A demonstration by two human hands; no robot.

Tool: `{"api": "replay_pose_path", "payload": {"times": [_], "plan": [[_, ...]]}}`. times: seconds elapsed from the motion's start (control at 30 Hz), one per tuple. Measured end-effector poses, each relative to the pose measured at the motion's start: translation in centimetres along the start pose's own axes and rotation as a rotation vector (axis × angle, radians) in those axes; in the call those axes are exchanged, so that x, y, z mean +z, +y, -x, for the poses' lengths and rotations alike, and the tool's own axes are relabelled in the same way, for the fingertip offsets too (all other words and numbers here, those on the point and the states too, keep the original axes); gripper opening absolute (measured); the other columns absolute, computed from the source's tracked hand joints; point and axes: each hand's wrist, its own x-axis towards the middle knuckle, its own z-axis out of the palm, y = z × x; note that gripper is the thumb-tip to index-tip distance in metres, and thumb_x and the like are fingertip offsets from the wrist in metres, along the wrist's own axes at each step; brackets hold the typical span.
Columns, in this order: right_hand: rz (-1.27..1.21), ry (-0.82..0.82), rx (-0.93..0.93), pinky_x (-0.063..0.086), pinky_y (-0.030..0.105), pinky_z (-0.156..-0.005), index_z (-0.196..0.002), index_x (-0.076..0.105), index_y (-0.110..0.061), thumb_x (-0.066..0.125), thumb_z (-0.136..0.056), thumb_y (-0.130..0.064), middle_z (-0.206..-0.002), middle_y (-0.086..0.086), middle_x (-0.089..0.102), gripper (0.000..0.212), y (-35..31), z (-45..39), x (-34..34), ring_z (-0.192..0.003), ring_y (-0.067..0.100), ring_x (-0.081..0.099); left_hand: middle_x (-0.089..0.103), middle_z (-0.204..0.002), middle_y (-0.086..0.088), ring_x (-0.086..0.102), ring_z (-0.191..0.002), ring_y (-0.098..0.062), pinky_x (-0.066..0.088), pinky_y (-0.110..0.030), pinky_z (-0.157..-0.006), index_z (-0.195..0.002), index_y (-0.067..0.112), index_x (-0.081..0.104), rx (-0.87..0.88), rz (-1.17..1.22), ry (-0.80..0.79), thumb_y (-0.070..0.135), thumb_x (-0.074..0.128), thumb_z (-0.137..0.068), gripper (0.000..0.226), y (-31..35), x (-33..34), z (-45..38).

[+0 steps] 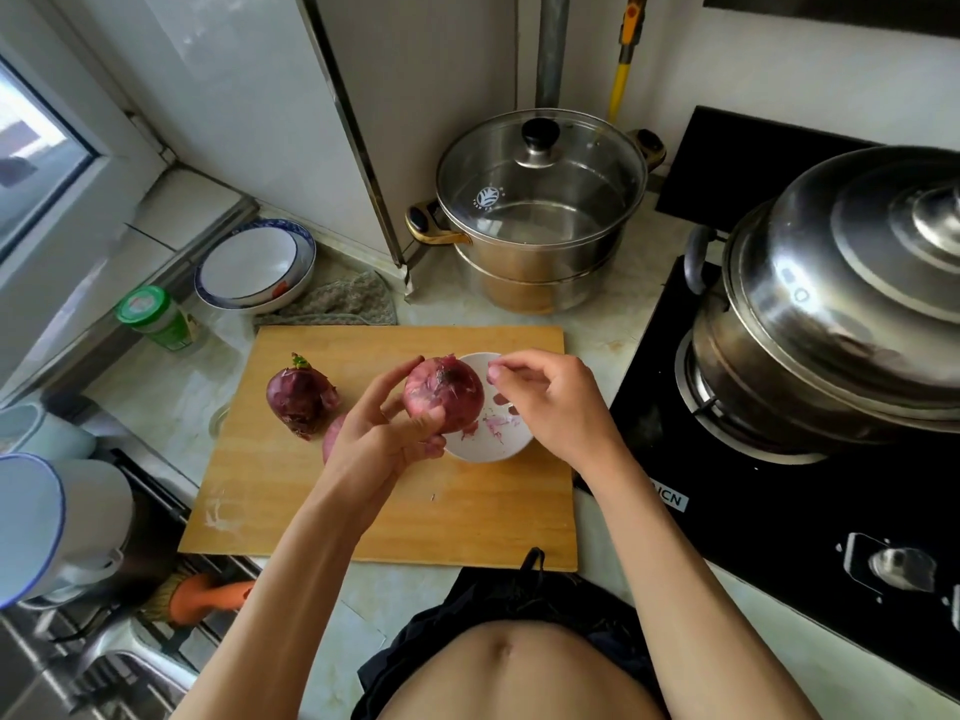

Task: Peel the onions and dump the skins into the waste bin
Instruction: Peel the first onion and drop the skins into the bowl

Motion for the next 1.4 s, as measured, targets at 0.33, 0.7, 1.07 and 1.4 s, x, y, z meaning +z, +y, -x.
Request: {"api": "replay_pose_path", "payload": {"times": [0.33, 0.7, 1.07, 1.4], "plan": [[-0.183, -0.158, 0.138, 0.063, 0.039, -0.074, -0.102, 0.074, -0.012, 0.071, -0.086, -0.011, -0.084, -0.001, 0.076, 0.015, -0.9, 0.1, -0.1, -0.082, 0.016, 0.075, 0.069, -0.13, 0.001, 0.07, -0.085, -0.022, 0.057, -0.032, -0.07, -0.131, 0.038, 0.067, 0.106, -0.222, -0.096, 0.01, 0.084, -0.066, 0.073, 0.9, 0.3, 0.6], [-0.176, -0.109, 0.124, 0.063, 0.043, -0.075, -0.099, 0.074, -0.01, 0.068, -0.084, -0.001, -0.08, 0.002, 0.078, 0.019, -0.5, 0.0, -0.2, -0.072, 0.02, 0.075, 0.069, -0.129, -0.001, 0.07, -0.09, -0.024, 0.057, -0.032, -0.068, -0.13, 0.037, 0.068, 0.109, -0.219, -0.102, 0.011, 0.086, -0.064, 0.073, 1.1, 0.3, 0.4], [-0.296, -0.146, -0.138, 0.059, 0.034, -0.081, -0.121, 0.067, -0.019, 0.071, -0.089, -0.008, -0.121, -0.005, 0.069, 0.035, -0.7, 0.0, -1.2, -0.108, 0.012, 0.065, 0.068, -0.116, -0.031, 0.066, -0.089, -0.038, 0.056, -0.034, -0.071, -0.135, 0.012, 0.063, -0.071, -0.004, -0.166, 0.039, 0.073, -0.08, 0.063, 1.0, 0.5, -0.5], [-0.205, -0.171, -0.138, 0.057, 0.036, -0.087, -0.126, 0.064, -0.025, 0.078, -0.085, -0.025, -0.119, -0.008, 0.061, 0.043, -0.5, -0.6, -0.5, -0.113, 0.007, 0.059, 0.073, -0.107, -0.029, 0.069, -0.086, -0.03, 0.058, -0.04, -0.081, -0.128, 0.009, 0.067, -0.114, -0.047, -0.04, 0.054, 0.053, -0.101, 0.054, 1.4, 1.9, -0.8]]}}
